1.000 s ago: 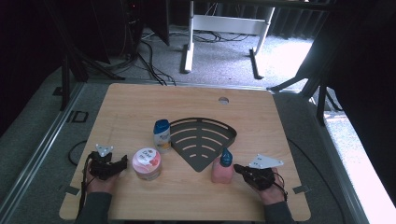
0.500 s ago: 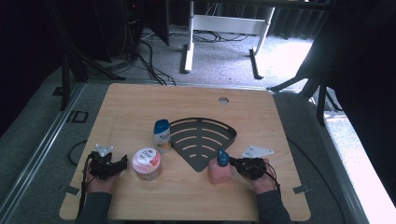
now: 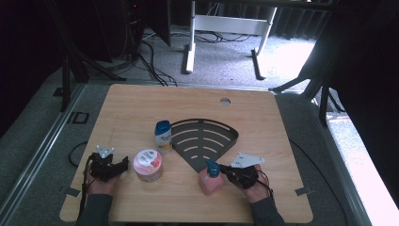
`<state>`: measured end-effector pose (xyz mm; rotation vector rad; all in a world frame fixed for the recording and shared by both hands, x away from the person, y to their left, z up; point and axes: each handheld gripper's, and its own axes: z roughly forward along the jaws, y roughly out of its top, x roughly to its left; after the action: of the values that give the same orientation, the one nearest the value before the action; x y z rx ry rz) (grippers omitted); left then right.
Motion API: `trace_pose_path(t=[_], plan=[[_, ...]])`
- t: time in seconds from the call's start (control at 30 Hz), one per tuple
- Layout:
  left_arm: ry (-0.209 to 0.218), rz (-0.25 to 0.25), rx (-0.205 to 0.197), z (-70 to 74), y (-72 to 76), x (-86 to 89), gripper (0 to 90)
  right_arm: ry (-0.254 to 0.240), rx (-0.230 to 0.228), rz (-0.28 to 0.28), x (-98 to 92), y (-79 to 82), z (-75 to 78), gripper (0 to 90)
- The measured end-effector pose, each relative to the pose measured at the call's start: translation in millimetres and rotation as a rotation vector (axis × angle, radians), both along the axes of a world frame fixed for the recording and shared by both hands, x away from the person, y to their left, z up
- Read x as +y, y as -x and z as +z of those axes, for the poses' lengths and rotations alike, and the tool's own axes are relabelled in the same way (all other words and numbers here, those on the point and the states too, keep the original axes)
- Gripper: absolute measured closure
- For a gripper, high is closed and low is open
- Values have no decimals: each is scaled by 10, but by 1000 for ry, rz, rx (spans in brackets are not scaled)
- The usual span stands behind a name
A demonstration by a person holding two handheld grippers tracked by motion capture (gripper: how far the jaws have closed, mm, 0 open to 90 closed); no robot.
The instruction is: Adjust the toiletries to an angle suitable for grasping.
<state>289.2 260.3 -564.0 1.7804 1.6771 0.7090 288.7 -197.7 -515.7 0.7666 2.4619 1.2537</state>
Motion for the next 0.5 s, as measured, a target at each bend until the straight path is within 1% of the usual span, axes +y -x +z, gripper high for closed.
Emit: trace_pose_path(t=[0.07, 0.13, 0.3, 0.37, 0.4, 0.5], plan=[[0, 0, 0, 0, 0, 0, 295, -15, -9, 0, -55, 99, 61, 899], [0, 0, 0, 0, 0, 0, 295, -17, -18, 6, -98, 211, 92, 899], [-1, 0, -1, -1, 2, -2, 295, -25, -2, 22, -177, 445, 68, 899], [0, 0, 0, -1, 2, -2, 295, -14, 14, 34, -173, 506, 38, 898], [-1, -1, 0, 0, 2, -1, 295, -13, 7, 34, -173, 511, 29, 898], [0, 0, 0, 0, 2, -2, 295, -31, 17, 37, -187, 486, 15, 899]])
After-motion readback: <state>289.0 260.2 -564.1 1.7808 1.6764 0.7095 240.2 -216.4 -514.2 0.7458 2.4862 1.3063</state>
